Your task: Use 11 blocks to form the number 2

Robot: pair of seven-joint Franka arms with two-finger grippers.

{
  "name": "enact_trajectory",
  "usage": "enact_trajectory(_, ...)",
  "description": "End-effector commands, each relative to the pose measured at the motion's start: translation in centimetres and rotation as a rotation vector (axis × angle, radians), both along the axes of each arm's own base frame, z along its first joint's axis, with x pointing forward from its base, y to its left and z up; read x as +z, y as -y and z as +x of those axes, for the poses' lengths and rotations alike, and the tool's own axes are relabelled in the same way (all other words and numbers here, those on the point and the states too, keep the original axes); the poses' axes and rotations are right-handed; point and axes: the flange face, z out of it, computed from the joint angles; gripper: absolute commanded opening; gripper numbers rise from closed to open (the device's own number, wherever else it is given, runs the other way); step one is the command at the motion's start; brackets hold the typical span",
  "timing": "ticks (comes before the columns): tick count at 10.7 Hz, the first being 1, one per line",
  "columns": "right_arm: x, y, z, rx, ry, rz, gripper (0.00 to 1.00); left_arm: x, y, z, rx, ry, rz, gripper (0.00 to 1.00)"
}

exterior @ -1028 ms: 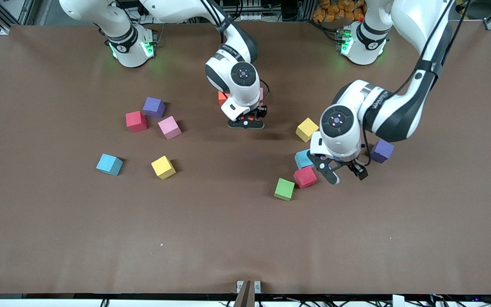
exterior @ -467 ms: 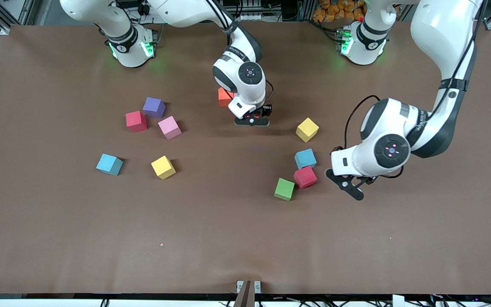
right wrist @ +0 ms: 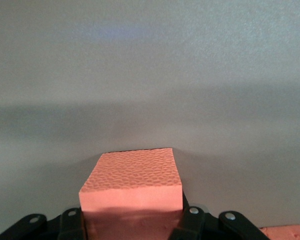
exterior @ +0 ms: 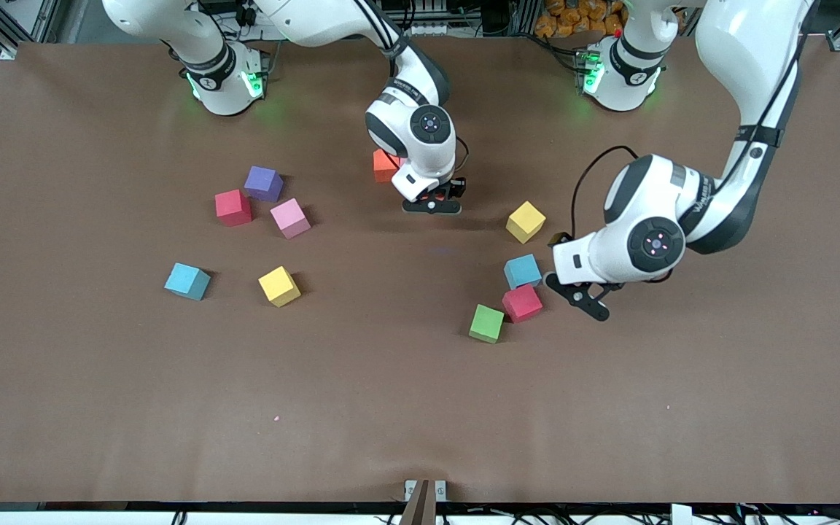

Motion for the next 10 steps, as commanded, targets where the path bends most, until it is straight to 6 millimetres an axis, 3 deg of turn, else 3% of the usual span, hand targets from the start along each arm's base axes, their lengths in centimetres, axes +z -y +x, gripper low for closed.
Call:
enact_trajectory(1,-0.1,-0.5,-0.6,-0.013,0.001,-0.008,0.36,0.9,5.0,-4.3,0.052,0.013,0.034,1.0)
enact_trajectory(3,-0.2,-0.6,-0.8,-0.01,-0.002,-0.011,0.37,0.8,5.9,-8.0,0.028,0.008,0.066,1.0)
enact_trajectory(5,-1.2,0.3,-1.0,0.009,0.004,-0.042,0.37,-1.6,5.0,-10.9,0.02,0.061,0.056,1.0)
enact_trajectory(10,-1.2,0.2,-1.3,0.005,0.005,-0.041,0.37,-7.5,6.1,-15.7,-0.038,0.095,0.016,1.0)
